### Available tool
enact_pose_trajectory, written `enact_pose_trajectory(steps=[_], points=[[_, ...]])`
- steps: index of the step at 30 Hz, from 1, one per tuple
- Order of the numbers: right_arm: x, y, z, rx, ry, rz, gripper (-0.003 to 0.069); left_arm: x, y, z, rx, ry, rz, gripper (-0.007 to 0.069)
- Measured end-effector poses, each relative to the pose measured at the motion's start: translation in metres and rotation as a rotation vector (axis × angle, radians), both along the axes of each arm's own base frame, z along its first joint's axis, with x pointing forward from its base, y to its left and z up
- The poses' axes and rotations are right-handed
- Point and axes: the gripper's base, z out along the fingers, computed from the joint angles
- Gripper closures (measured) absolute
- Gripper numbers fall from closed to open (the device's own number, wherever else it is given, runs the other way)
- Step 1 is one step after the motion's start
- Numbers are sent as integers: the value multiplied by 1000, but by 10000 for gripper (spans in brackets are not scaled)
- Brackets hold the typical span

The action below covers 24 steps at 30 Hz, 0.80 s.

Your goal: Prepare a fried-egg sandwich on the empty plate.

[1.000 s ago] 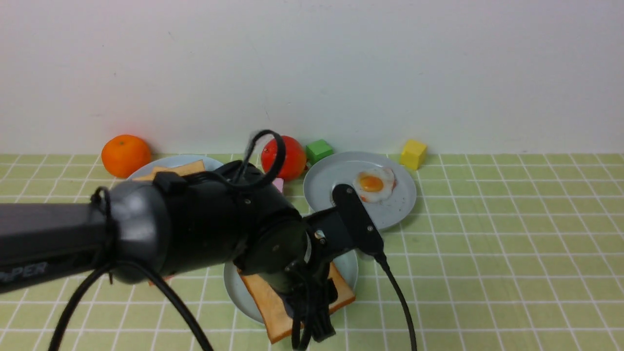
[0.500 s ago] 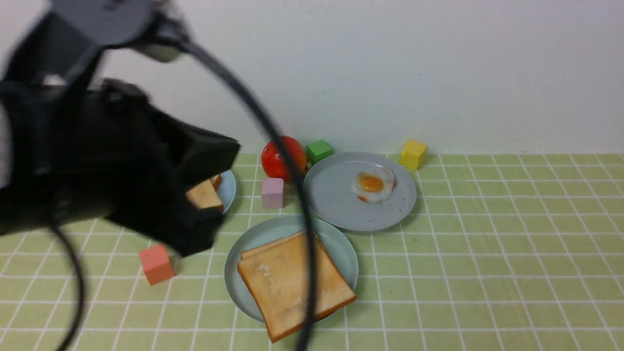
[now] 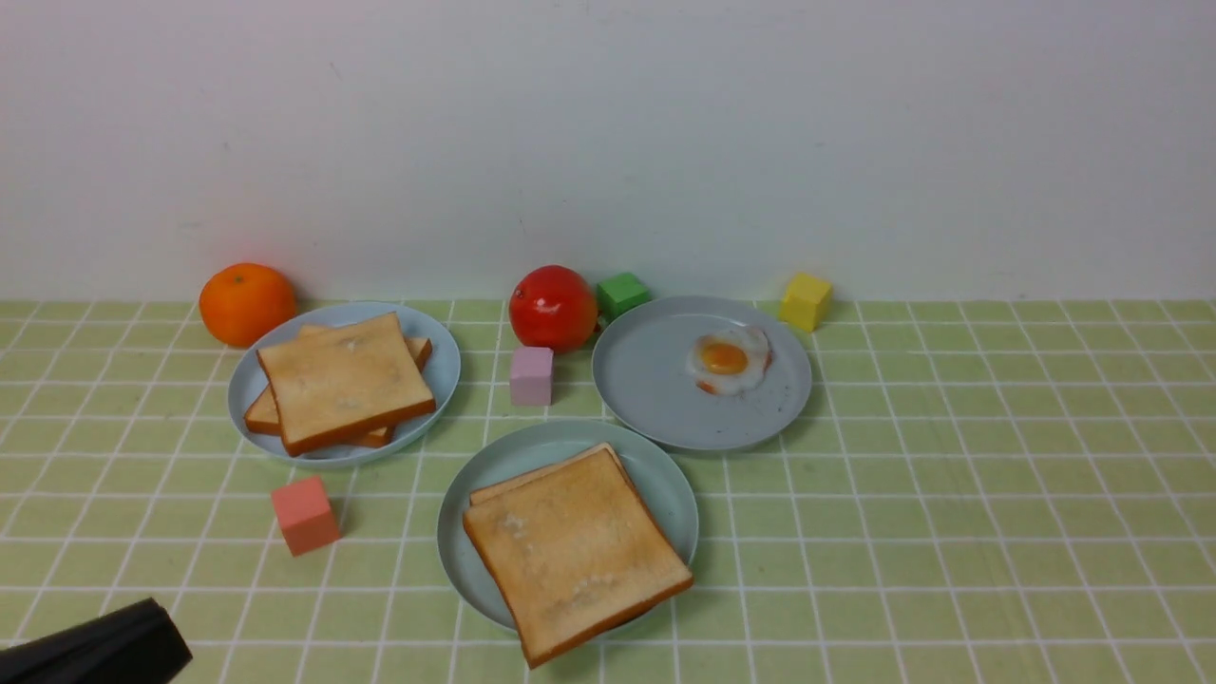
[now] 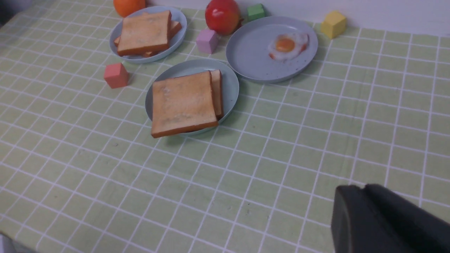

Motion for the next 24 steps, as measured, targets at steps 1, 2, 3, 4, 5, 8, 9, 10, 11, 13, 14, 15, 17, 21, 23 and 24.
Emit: enact_pose_trajectory(steps=[1,2,3,4,5,8,9,10,11,13,14,15,17,21,23,24], points=[[0,0,0,0,1,-4,598,0,0,-1,2,4,0,638],[0,-1,0,-2,-1,-8,598,0,0,-2,3,5,0,638],[0,-1,0,1,1,-10,598,0,0,-3,5,7,0,638],[0,-1,0,4,1,-11,598,0,0,-3,5,9,0,638],[1,-1,1,8,-3,-12,598,0,0,-3,7,11,0,638],[5,2,5,53,-65,-16,596,1,-1,-4,10,16,0,638],[6,3,6,70,-80,-20,595,1,0,-4,11,16,0,638],[8,4,6,87,-90,-24,594,1,-1,-4,11,17,0,638],[10,5,5,106,-96,-24,592,1,-1,-5,14,20,0,638],[13,7,3,116,-93,-26,591,1,0,-5,17,23,0,638],[16,9,-2,115,-80,-26,588,1,0,-5,20,26,1,638],[18,10,-5,110,-72,-27,587,1,0,-5,20,26,1,638],[19,11,-9,104,-60,-27,586,1,0,-5,20,26,1,638],[27,15,-27,71,-3,-29,586,1,0,-5,20,26,1,638],[30,17,-36,56,22,-30,584,1,0,-5,20,26,1,638],[31,17,-39,49,31,-32,584,1,0,-5,20,26,1,638]])
